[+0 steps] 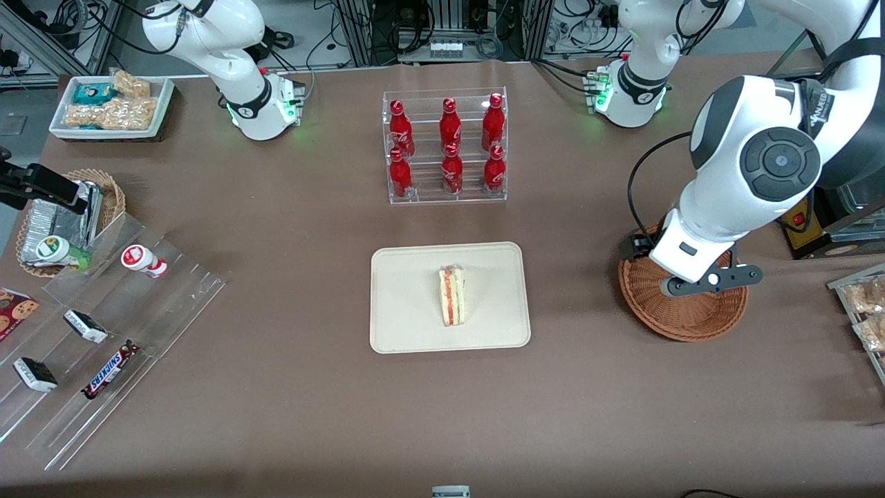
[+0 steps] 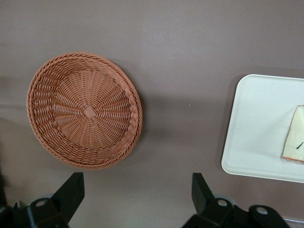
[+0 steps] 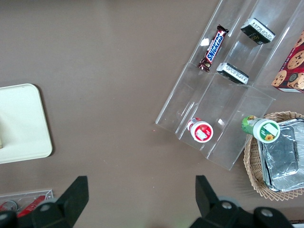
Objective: Place sandwich from basket to tray
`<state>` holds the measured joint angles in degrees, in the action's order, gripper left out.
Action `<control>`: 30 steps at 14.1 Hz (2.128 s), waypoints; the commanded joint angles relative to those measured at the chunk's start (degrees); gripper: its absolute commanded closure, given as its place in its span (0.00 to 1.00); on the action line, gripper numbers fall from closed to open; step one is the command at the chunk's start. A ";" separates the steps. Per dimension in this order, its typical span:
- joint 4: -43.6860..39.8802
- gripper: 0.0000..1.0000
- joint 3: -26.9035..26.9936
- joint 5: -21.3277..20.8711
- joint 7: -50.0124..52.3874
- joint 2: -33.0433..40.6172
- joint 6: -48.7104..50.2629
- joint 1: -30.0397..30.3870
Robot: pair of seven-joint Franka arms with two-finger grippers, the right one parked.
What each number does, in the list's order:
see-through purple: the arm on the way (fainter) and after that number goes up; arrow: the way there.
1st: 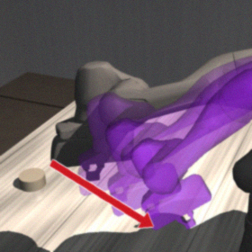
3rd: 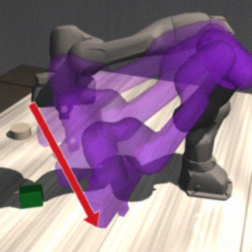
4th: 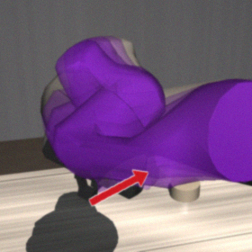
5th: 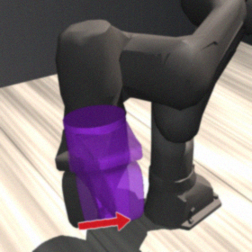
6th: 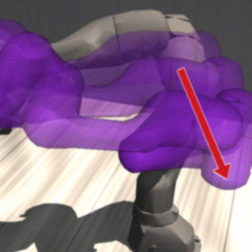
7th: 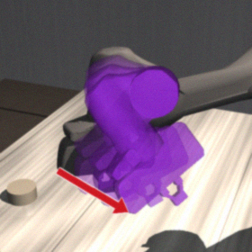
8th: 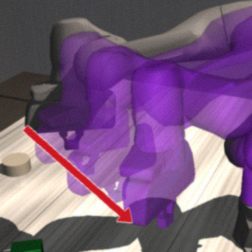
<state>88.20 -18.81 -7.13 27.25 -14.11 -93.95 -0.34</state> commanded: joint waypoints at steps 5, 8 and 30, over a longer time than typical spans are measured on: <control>0.83 0.00 0.00 0.63 -0.18 1.62 0.70 0.25; 0.83 0.00 0.00 0.71 -0.35 2.15 0.87 2.00; 0.66 0.00 12.40 8.89 -27.07 12.17 7.81 5.70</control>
<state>88.27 -6.48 1.37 0.62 -2.88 -85.61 5.34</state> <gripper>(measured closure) 0.000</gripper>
